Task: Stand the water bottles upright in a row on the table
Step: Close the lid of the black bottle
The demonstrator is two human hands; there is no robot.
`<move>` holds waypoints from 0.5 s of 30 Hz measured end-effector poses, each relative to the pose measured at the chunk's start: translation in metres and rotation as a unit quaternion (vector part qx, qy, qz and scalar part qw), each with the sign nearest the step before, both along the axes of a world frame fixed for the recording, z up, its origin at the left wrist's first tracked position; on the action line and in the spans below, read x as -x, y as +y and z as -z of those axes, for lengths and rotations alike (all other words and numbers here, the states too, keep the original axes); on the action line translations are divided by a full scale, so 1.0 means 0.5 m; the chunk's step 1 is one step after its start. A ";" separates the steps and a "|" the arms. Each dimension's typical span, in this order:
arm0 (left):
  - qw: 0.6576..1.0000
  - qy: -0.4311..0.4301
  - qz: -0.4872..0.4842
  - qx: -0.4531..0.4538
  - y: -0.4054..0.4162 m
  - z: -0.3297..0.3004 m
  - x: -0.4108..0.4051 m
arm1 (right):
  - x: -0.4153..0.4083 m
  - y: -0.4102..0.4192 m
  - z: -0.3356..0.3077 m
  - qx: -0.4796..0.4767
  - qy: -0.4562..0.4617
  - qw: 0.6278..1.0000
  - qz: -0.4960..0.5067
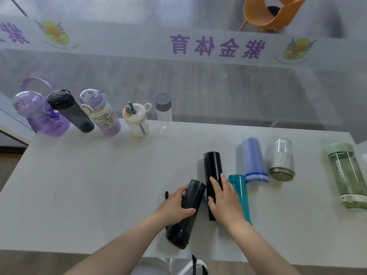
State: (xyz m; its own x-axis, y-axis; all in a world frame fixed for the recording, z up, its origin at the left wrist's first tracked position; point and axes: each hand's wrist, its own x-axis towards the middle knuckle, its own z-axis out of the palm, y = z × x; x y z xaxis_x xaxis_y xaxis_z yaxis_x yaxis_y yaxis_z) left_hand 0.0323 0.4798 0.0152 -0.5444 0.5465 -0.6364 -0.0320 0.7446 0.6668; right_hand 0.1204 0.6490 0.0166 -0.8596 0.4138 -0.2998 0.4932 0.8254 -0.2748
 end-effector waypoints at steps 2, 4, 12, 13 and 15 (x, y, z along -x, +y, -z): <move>1.000 -0.008 -0.008 -0.012 0.001 -0.006 0.000 | -0.004 0.001 0.003 -0.016 0.009 0.999 -0.026; 0.999 -0.021 -0.024 -0.021 0.000 -0.010 0.002 | -0.008 0.000 0.006 -0.025 0.019 0.997 -0.076; 0.987 -0.104 -0.115 -0.042 -0.005 -0.039 0.023 | -0.005 -0.035 0.022 -0.046 0.049 0.972 -0.226; 0.986 -0.115 -0.116 -0.041 -0.007 -0.045 0.026 | -0.005 -0.039 0.025 -0.045 0.046 0.973 -0.223; 0.985 -0.126 -0.116 -0.033 -0.013 -0.057 0.031 | -0.005 -0.047 0.028 -0.035 0.042 0.973 -0.225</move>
